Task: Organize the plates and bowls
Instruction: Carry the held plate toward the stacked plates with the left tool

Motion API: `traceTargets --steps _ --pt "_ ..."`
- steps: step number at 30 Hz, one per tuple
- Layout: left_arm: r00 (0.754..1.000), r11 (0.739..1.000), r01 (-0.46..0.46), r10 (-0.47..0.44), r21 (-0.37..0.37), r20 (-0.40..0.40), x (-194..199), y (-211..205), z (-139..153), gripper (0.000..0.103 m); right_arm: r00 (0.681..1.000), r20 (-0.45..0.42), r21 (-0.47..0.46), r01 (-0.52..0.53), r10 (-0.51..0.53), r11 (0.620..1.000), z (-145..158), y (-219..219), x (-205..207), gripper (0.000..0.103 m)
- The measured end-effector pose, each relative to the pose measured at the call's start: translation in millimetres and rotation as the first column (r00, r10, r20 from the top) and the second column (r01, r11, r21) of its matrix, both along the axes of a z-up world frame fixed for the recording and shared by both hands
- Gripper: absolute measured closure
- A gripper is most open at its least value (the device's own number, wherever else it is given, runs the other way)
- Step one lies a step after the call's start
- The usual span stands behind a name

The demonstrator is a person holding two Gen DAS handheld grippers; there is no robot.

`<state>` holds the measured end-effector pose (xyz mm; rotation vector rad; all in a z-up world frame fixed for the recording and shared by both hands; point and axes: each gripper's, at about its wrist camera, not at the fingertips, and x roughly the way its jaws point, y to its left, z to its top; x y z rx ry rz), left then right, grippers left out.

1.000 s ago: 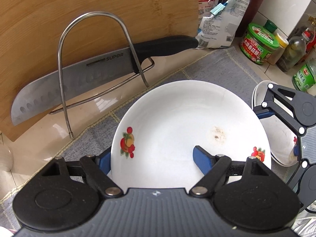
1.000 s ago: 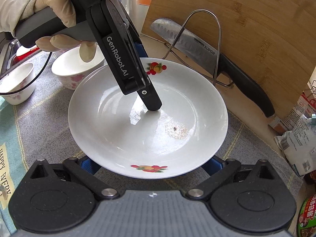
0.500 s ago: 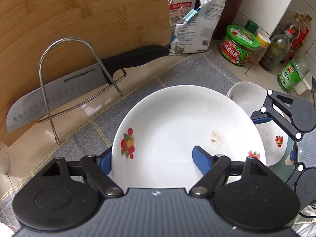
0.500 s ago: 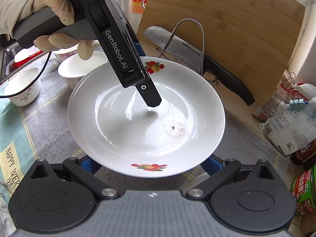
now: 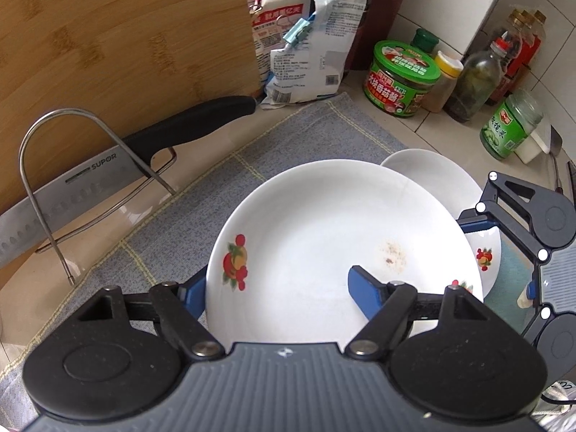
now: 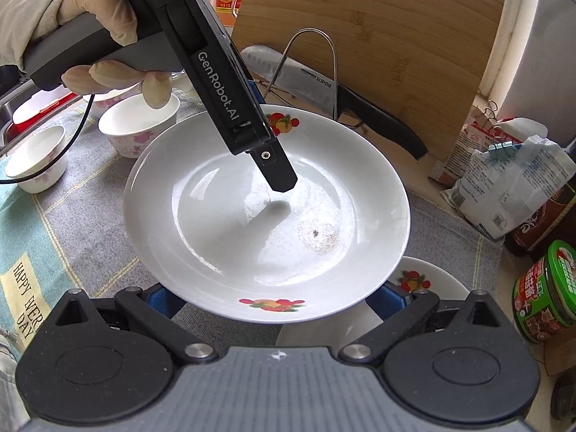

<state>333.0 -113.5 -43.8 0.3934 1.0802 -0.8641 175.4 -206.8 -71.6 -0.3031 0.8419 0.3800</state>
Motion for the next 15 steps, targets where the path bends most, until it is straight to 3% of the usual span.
traceTargets --steps 15 --pt "0.995 0.995 0.099 -0.098 -0.008 0.014 -12.0 -49.8 2.1 0.025 0.994 0.013 0.007 0.108 -0.108 0.994 3.9 -29.0 -24.4 0.000"
